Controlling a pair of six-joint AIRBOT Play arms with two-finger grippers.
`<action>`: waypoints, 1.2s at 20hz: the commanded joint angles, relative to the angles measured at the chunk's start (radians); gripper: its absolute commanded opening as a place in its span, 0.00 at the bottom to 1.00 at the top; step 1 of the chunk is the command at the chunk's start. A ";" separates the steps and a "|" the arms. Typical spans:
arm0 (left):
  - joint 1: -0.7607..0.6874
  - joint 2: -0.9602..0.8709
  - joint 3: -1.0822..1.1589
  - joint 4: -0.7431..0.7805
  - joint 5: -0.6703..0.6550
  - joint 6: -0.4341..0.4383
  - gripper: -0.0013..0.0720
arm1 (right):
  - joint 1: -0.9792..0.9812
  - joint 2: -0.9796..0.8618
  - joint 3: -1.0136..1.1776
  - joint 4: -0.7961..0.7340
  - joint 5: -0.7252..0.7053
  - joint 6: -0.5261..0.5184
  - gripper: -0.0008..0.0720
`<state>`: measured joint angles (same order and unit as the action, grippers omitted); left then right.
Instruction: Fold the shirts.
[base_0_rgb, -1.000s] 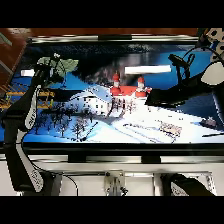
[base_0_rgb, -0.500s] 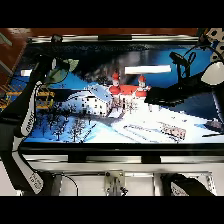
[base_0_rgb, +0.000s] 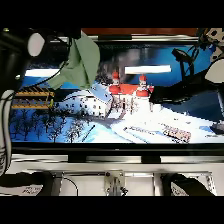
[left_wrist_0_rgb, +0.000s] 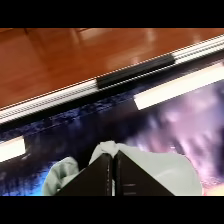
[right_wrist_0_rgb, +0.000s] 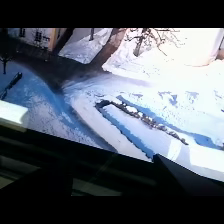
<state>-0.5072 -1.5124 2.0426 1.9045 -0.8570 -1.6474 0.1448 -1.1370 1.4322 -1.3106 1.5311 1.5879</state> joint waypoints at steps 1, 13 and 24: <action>-0.120 0.123 0.000 -0.026 -0.207 -0.008 0.06 | 0.000 0.000 0.117 -0.285 0.165 -0.054 0.85; -0.462 0.098 -0.259 -0.325 -0.352 -0.164 0.06 | -0.281 0.039 0.219 -0.154 0.212 -0.181 0.85; -0.045 0.077 -0.346 -0.309 -0.502 -0.161 1.00 | -0.348 -0.099 0.217 0.072 0.216 -0.179 0.86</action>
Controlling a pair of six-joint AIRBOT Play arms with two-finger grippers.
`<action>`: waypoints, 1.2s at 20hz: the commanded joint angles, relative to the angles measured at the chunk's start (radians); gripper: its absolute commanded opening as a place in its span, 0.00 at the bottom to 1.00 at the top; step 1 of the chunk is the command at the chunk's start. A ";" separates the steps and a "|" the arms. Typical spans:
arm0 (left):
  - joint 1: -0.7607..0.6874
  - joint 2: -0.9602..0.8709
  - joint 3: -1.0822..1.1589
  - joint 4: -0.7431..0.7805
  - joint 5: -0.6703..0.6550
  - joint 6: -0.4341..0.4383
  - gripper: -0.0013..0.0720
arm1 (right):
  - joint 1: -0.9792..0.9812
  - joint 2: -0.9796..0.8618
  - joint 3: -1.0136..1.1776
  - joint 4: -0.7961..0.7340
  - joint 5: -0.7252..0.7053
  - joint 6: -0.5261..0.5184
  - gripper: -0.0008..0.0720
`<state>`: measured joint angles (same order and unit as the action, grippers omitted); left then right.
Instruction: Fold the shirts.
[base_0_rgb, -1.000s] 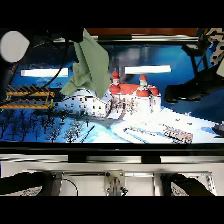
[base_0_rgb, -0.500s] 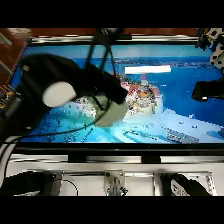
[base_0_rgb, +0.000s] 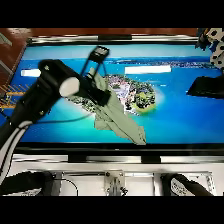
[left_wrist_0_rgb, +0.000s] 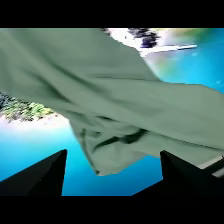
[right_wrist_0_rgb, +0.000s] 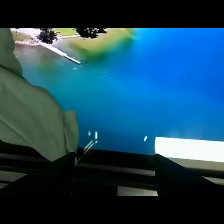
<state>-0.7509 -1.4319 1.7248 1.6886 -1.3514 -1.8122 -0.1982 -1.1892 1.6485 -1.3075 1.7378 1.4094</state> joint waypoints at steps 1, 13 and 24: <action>0.279 -0.010 -0.055 -0.172 0.026 0.004 1.00 | -0.005 -0.066 0.001 0.085 0.010 0.000 0.85; 0.520 -0.385 -0.118 -0.522 0.291 0.129 1.00 | 0.170 -0.255 -0.176 0.093 -0.092 0.005 0.86; 0.505 -0.476 -0.118 -0.571 0.358 0.128 0.47 | 0.171 -0.266 -0.176 0.086 -0.082 0.056 0.86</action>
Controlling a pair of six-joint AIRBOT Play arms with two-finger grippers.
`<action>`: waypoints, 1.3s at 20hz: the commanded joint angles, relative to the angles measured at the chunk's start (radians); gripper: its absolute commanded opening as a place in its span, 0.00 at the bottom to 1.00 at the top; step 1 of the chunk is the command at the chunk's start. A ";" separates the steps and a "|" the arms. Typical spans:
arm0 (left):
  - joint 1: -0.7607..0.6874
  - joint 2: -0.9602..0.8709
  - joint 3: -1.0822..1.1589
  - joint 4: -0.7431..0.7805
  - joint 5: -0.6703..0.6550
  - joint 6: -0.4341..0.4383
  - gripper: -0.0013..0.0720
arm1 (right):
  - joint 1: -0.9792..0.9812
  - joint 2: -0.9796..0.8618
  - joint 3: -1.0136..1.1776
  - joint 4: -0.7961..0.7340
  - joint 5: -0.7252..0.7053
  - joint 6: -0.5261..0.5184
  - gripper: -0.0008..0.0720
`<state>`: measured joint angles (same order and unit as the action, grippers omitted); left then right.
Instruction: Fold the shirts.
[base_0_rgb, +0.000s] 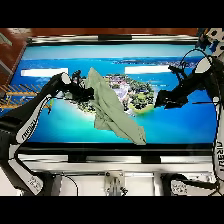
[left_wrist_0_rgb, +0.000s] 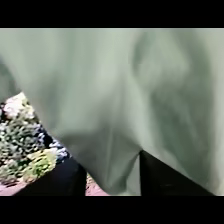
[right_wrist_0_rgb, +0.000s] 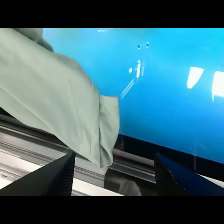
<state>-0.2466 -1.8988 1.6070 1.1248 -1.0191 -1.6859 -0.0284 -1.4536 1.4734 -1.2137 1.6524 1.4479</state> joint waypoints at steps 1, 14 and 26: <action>0.001 -0.009 0.000 -0.008 0.034 0.002 0.37 | 0.003 -0.001 -0.013 -0.048 0.016 0.021 0.86; 0.002 -0.003 0.145 -0.006 -0.093 0.143 0.06 | 0.168 -0.006 -0.551 0.108 -0.218 -0.035 0.94; 0.001 0.195 0.321 -0.006 -0.138 0.288 0.06 | 0.227 0.095 -0.282 0.032 -0.229 -0.059 0.09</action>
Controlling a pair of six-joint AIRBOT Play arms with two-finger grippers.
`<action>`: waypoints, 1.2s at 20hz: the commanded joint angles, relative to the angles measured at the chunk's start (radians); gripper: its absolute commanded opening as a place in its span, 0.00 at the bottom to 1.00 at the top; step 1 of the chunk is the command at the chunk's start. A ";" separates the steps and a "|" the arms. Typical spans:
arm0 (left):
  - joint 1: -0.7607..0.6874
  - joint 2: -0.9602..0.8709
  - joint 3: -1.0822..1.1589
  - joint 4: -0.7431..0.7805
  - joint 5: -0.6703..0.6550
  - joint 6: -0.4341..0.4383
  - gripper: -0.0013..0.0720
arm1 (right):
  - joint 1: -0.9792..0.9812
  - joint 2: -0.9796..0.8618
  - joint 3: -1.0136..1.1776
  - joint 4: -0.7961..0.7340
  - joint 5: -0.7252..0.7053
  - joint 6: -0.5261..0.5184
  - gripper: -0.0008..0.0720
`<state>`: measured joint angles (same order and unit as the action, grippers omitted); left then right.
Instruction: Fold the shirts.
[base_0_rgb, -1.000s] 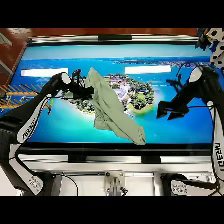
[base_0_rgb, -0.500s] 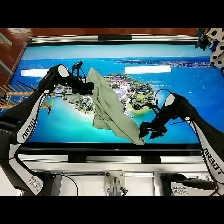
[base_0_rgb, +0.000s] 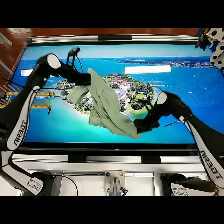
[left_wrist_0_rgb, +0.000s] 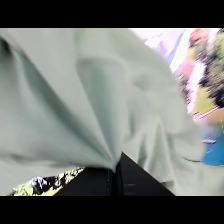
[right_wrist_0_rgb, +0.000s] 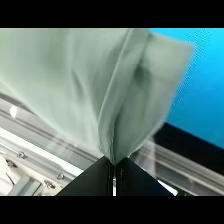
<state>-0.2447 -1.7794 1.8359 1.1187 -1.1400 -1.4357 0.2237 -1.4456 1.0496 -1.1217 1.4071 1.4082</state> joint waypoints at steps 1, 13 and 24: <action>-0.001 0.116 0.154 -0.001 -0.021 0.037 0.06 | -0.045 0.139 0.228 -0.080 0.018 -0.027 0.09; -0.132 0.735 0.169 0.008 -0.069 -0.002 0.06 | -0.116 0.638 0.771 -0.039 0.048 0.021 0.09; -0.132 0.729 -0.284 0.075 -0.212 -0.077 0.06 | -0.116 0.539 0.539 -0.063 0.419 0.133 0.09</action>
<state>-0.3752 -1.0508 1.7088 1.1885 -1.3899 -1.5074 0.1078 -0.8848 1.7142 -1.1858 1.7641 1.5158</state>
